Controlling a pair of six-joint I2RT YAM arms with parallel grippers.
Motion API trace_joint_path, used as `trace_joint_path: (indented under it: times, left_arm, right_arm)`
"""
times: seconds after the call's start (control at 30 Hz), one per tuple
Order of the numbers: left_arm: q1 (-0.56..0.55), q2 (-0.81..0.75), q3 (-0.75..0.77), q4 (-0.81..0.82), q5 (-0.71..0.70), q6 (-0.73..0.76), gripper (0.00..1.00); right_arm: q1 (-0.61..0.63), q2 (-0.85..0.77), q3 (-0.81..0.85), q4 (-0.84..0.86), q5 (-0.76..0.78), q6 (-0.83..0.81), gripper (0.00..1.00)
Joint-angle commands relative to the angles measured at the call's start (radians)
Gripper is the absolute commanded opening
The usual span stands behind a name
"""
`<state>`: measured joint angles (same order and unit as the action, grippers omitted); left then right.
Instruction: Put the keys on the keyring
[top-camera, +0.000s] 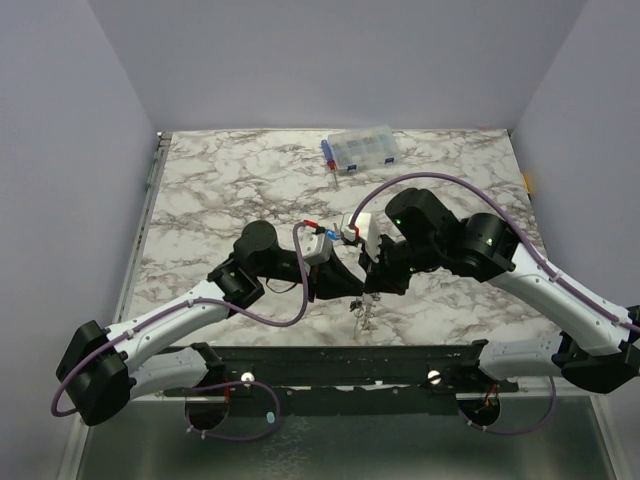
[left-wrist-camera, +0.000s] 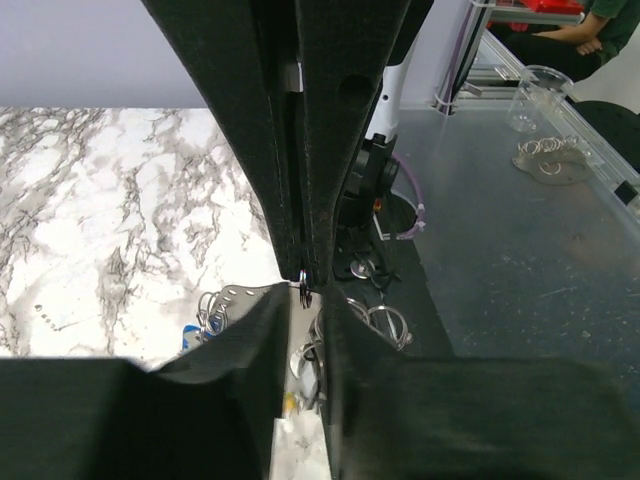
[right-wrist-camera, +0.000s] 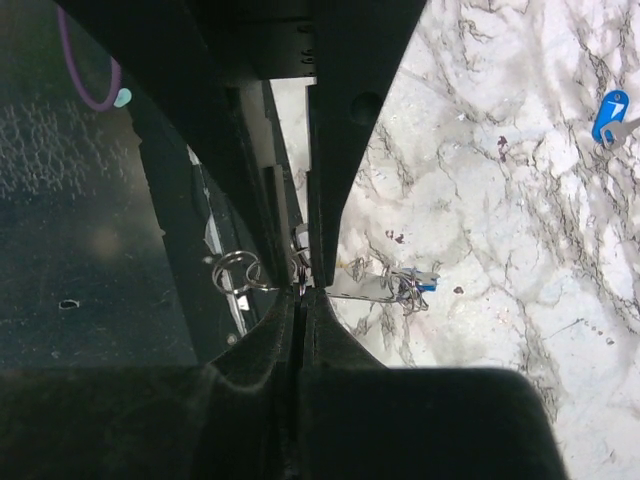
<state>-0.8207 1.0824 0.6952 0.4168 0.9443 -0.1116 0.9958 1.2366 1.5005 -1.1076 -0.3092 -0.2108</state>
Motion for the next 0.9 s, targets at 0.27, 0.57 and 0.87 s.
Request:
trace_joint_path:
  times: [0.27,0.57,0.87]
  left_arm:
    - [-0.017,-0.018,-0.013,0.010,-0.010,0.067,0.00]
    - [-0.015,-0.124,-0.064,0.126,-0.109,0.027,0.00]
    - [-0.014,-0.223,-0.136,0.279,-0.154,-0.060,0.00]
  right_arm:
    - [0.012,-0.021,0.026,0.089,-0.092,-0.017,0.04]
    - [0.012,-0.184,-0.133,0.379,-0.035,0.034,0.57]
    - [0.012,-0.433,-0.412,0.759,0.028,0.139,0.54]
